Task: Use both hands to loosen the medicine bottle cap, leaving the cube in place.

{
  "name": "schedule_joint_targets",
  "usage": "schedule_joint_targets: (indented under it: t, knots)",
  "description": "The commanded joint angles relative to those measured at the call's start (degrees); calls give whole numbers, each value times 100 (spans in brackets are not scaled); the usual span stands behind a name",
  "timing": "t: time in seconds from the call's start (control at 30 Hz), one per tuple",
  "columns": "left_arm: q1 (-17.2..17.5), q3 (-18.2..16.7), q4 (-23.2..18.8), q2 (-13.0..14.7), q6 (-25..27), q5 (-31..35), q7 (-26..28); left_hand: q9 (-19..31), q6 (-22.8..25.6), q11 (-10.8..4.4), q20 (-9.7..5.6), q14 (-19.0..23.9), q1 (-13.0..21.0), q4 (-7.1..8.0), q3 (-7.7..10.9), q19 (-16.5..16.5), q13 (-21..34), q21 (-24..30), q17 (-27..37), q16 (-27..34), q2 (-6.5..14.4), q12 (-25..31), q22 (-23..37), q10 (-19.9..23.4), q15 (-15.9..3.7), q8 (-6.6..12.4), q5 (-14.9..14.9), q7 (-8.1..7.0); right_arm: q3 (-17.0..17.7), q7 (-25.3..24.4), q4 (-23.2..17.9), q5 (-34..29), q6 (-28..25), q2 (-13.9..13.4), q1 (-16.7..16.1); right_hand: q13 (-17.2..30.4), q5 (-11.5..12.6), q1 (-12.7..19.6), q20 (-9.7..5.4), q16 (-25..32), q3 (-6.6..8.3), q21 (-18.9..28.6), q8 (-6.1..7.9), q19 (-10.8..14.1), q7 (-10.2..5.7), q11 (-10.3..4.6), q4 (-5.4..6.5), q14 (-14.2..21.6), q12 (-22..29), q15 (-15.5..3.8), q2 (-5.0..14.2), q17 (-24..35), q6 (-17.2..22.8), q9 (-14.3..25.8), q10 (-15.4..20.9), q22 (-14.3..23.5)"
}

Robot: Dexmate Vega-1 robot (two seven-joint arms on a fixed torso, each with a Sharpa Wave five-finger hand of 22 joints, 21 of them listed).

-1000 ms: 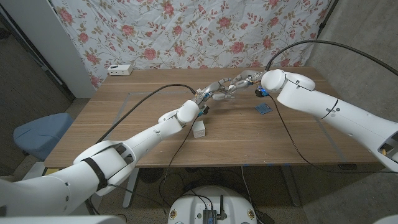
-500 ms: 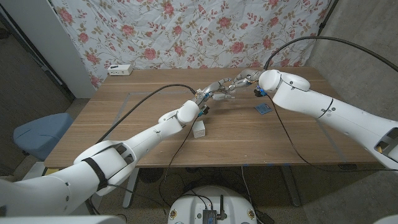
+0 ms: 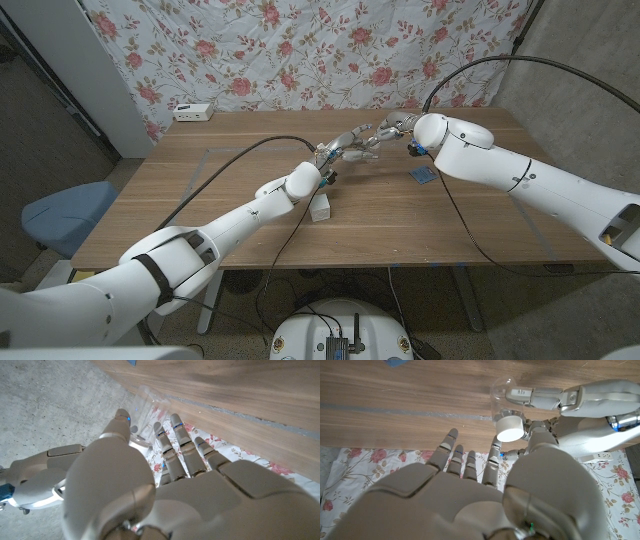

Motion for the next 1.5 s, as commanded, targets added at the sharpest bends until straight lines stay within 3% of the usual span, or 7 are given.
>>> schedule_joint_targets:
  t: [0.03,0.4,0.57,0.7,0.8,1.07,1.5]
  knots:
    - [38,-17,-87,20,33,-3,8,9,-111,-17,-745,10,-38,-8,60,14,28,-14,-3,9,-4,23,12,43,-570,-21,-12,53,-140,-9,-12,-140,-107,27,65,8,47,54,14,25,21,34,48,49,-4,8,-65,42,24,14,-5,8,83,36,83,29]
    - [53,-26,-123,27,64,5,20,9,-162,-21,-701,2,-17,-27,78,34,28,-7,-4,5,-13,26,12,52,-586,17,-13,65,-296,40,19,-303,-250,64,173,8,58,137,10,25,51,33,134,67,-23,-17,-144,64,22,3,11,4,219,68,120,29]
    - [61,-46,-86,11,21,-66,-24,8,-160,-1,9,26,12,-45,67,407,33,90,6,28,-34,17,13,22,-563,75,-29,85,-318,41,35,-325,-289,81,184,9,61,170,8,28,67,31,164,70,-34,-15,-170,74,20,-4,29,6,255,82,132,29]
    - [60,-55,-63,8,-6,-108,-68,8,-153,14,384,24,34,-50,73,719,37,147,2,23,-37,6,14,-24,-544,83,-36,107,-330,38,36,-335,-302,79,187,9,63,193,0,31,77,30,193,74,-38,-13,-188,82,17,-6,42,7,298,92,134,29]
    - [55,-61,-40,2,-33,-134,-94,8,-152,27,520,28,56,-52,86,909,39,182,3,26,-21,2,14,-48,-523,86,-42,131,-343,31,35,-348,-327,84,190,9,63,210,-2,31,86,30,214,77,-44,-14,-202,82,15,-10,54,9,326,101,139,29]
    - [44,-70,-10,-8,-68,-182,-155,9,-127,47,728,28,76,-55,108,1287,43,241,1,21,-22,5,13,-68,-501,94,-59,164,-365,-31,42,-400,-326,95,176,10,64,288,-9,44,117,31,307,97,-82,-21,-264,121,26,-18,85,13,453,137,204,29]
    - [26,-77,52,-28,-113,-223,-203,9,-88,65,735,52,77,-47,128,1416,44,232,1,24,-13,8,12,-73,-482,104,-66,185,-296,-101,87,-384,-229,115,120,11,69,391,-23,63,180,34,434,131,-228,-41,-319,168,33,-40,188,27,624,186,280,28]
